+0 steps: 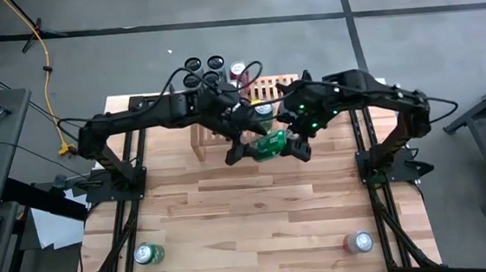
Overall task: Place canned beverage on shelf
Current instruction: Put the right green soda can on the shelf aligned with other green soda can
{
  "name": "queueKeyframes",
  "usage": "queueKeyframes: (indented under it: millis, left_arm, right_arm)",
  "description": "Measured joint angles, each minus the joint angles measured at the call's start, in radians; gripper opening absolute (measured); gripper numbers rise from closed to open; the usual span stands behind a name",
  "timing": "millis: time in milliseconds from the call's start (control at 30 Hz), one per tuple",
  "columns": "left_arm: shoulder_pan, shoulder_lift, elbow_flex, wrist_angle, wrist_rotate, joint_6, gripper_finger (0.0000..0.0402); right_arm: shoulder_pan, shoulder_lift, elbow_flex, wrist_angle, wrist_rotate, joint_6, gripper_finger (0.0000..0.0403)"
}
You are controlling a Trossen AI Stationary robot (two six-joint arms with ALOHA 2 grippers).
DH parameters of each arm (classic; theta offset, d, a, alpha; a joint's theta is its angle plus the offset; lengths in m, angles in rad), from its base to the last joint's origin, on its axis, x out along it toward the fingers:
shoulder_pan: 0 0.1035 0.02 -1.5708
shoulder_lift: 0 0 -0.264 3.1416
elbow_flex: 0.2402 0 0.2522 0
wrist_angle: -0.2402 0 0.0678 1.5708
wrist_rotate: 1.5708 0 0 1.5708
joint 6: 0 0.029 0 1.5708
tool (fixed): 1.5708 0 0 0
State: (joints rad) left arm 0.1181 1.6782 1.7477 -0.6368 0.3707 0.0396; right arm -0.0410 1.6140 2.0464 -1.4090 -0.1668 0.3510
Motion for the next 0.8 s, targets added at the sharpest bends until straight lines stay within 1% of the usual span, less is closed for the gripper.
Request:
queueKeyframes:
  millis: [100,267,433,800]
  left_arm:
    - [-0.002,0.012,0.000,-0.025,0.003,0.003,0.0323]
    - [-0.002,0.020,0.003,-0.068,0.008,0.017,0.0324]
    - [0.000,0.019,0.003,-0.079,0.058,0.013,0.0324]
    - [-0.008,0.023,0.001,-0.086,0.067,-0.029,0.0324]
  right_arm:
    - [0.000,0.017,0.000,0.035,-0.013,-0.018,0.0280]
    - [-0.001,0.021,-0.002,0.048,-0.005,-0.017,0.0280]
    - [0.000,0.021,-0.003,0.088,-0.003,-0.011,0.0280]
    - [-0.001,0.024,-0.003,0.149,0.000,0.013,0.0280]
